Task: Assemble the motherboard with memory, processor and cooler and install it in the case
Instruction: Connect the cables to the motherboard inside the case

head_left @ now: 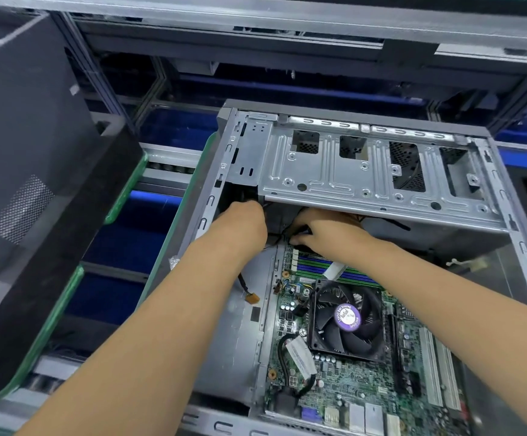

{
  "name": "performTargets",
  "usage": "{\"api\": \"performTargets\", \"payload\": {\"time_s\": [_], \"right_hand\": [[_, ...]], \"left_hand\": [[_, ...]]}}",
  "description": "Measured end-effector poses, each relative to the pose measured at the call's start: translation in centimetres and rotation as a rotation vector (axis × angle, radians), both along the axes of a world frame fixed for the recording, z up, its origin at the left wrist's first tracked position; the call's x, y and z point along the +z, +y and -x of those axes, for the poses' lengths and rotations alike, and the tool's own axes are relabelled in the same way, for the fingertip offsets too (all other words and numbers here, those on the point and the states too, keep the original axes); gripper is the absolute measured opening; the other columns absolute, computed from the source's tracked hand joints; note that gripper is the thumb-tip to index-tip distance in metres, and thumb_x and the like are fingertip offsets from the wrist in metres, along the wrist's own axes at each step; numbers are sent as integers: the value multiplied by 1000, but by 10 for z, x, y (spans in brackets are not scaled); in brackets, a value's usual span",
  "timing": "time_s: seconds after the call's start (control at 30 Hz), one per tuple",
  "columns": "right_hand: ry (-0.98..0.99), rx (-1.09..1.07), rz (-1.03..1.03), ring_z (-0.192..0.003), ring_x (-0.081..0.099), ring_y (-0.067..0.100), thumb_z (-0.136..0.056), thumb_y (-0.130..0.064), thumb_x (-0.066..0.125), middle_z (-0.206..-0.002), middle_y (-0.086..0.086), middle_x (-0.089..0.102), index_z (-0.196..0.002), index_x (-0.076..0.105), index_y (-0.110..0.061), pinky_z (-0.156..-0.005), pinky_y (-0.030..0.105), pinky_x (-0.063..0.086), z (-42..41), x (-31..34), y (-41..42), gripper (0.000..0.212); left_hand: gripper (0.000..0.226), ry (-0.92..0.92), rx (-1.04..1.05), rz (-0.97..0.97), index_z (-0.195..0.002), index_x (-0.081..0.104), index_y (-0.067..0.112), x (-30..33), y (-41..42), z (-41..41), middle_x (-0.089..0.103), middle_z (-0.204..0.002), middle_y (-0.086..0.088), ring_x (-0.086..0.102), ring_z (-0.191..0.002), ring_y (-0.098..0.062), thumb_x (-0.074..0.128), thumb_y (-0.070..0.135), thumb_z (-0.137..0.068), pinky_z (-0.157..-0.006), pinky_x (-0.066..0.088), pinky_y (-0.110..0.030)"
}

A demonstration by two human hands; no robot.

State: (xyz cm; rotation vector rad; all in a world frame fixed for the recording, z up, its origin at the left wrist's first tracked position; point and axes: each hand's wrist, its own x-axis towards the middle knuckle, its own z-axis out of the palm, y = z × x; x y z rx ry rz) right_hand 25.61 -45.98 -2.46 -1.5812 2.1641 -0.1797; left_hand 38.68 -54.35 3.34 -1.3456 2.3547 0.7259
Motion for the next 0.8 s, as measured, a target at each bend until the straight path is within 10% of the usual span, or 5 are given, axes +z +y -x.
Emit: {"api": "performTargets", "payload": {"time_s": [0.8], "right_hand": [[202, -51, -23, -82, 57, 29, -88, -8, 60, -89, 9, 56, -85, 50, -10, -62, 30, 44, -27, 3, -8, 11]], "left_hand": [[29, -20, -30, 9, -127, 48, 0, 1, 2, -1, 50, -128, -21, 56, -109, -34, 39, 9, -101, -84, 46, -36]]}}
